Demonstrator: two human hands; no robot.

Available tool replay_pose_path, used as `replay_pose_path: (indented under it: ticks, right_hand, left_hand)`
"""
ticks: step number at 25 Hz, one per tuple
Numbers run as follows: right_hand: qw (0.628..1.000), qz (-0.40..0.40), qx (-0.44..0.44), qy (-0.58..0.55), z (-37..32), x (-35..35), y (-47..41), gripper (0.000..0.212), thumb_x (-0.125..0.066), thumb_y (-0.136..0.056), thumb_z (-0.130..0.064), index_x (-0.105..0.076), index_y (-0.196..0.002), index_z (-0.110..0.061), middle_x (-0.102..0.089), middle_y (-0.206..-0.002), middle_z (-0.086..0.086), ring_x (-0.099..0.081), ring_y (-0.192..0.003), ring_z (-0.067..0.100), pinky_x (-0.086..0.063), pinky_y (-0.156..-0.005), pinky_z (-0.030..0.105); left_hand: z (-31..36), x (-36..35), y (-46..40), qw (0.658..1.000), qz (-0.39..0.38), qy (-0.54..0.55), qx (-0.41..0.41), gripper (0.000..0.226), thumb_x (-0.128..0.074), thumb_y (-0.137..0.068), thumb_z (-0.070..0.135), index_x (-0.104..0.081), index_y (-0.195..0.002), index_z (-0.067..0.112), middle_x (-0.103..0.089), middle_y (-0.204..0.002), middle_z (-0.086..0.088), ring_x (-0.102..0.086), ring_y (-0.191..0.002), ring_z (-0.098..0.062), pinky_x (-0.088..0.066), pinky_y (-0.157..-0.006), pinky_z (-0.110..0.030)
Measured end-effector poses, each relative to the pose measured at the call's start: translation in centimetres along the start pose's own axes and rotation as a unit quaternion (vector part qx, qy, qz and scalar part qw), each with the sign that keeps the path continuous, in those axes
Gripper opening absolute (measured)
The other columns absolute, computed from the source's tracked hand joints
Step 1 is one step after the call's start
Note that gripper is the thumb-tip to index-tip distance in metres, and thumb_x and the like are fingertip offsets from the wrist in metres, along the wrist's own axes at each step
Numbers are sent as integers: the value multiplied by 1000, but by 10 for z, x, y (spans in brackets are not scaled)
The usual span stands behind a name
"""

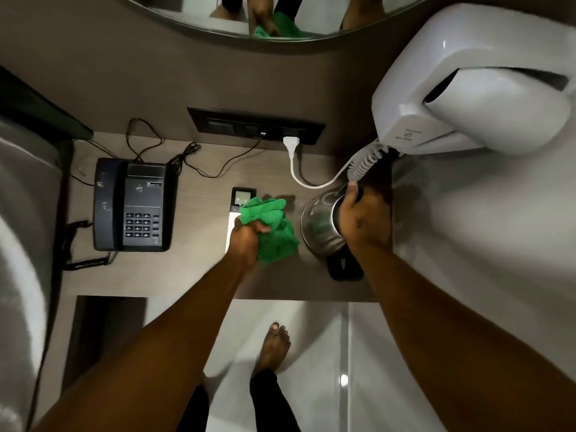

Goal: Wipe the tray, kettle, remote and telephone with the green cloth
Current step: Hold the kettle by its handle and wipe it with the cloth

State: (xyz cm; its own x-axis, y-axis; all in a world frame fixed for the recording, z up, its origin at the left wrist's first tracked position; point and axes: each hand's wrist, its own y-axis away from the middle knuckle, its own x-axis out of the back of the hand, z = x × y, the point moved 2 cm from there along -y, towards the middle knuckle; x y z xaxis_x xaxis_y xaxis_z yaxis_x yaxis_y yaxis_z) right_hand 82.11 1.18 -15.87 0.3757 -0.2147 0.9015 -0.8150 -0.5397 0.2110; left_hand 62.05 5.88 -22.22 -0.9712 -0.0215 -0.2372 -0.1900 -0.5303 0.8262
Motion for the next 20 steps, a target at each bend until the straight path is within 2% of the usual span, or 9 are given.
replay_pose_path:
  ticks: [2,5,7,9,11,12,14,17,20]
  right_hand:
    - [999,30,6,-15,8,-7,-2,44,-35,-97,-44,-63,-106,-11,-65,-103,14,-60,-96,33,-49,-76,37]
    - [997,45,60,-2,15,-12,0,41,-36,-97,-42,-64,-97,-12,-67,-95,12,-61,-86,29,-36,-67,28]
    - [994,52,96,10,16,-13,1,40,-36,-98,-40,-65,-93,-12,-68,-90,10,-61,-81,25,-32,-66,25]
    - [993,52,109,15,16,-14,3,42,-35,-99,-40,-65,-92,-12,-68,-89,9,-60,-79,23,-32,-65,24]
    - [991,58,118,17,16,-15,3,41,-35,-99,-39,-66,-93,-12,-69,-90,9,-61,-80,24,-33,-65,24]
    - [990,62,123,13,16,-15,2,40,-36,-98,-38,-66,-94,-13,-69,-90,9,-62,-81,24,-34,-65,24]
    - [991,60,123,-1,18,-16,2,40,-37,-98,-38,-66,-95,-12,-69,-91,9,-62,-81,25,-37,-66,25]
    - [989,70,128,-2,18,-19,4,42,-35,-96,-41,-66,-95,-12,-69,-90,9,-61,-79,25,-36,-66,25]
    - [988,77,131,-1,18,-18,3,44,-33,-95,-43,-66,-94,-14,-68,-89,7,-61,-79,23,-38,-66,26]
  left_hand:
    - [-8,-2,-16,1000,-5,6,-5,49,-41,-80,-19,-65,-113,9,-72,-102,-12,-69,-97,-35,-57,-90,-43]
    - [-25,-5,-36,1000,-5,-11,-8,45,-42,-79,-19,-68,-105,9,-80,-76,5,-76,-72,-17,-61,-70,-33]
    - [-36,-7,-46,1000,-6,-15,-4,43,-44,-80,-17,-70,-94,14,-79,-70,8,-75,-72,-19,-59,-68,-33]
    - [-45,-6,-52,1000,-2,-9,-11,41,-46,-82,-15,-70,-91,17,-79,-69,7,-76,-69,-16,-61,-60,-30]
    - [-48,-11,-55,1000,-1,3,-19,34,-48,-85,-12,-70,-93,12,-79,-67,6,-76,-62,-14,-60,-52,-27]
    - [-47,-15,-57,1000,-2,10,-24,29,-50,-87,-10,-70,-98,7,-79,-70,3,-76,-62,-15,-61,-52,-29]
    - [-42,-30,-62,999,-7,26,-32,26,-55,-90,-6,-68,-112,-1,-77,-82,-7,-74,-69,-21,-64,-63,-34]
    - [-32,-55,-74,998,-53,26,-20,18,-57,-95,3,-68,-109,3,-73,-88,-10,-72,-78,-23,-62,-73,-33]
    - [-33,-75,-77,992,-112,-42,39,34,-54,-99,23,-65,-123,3,-70,-110,-19,-66,-102,-33,-52,-101,-47]
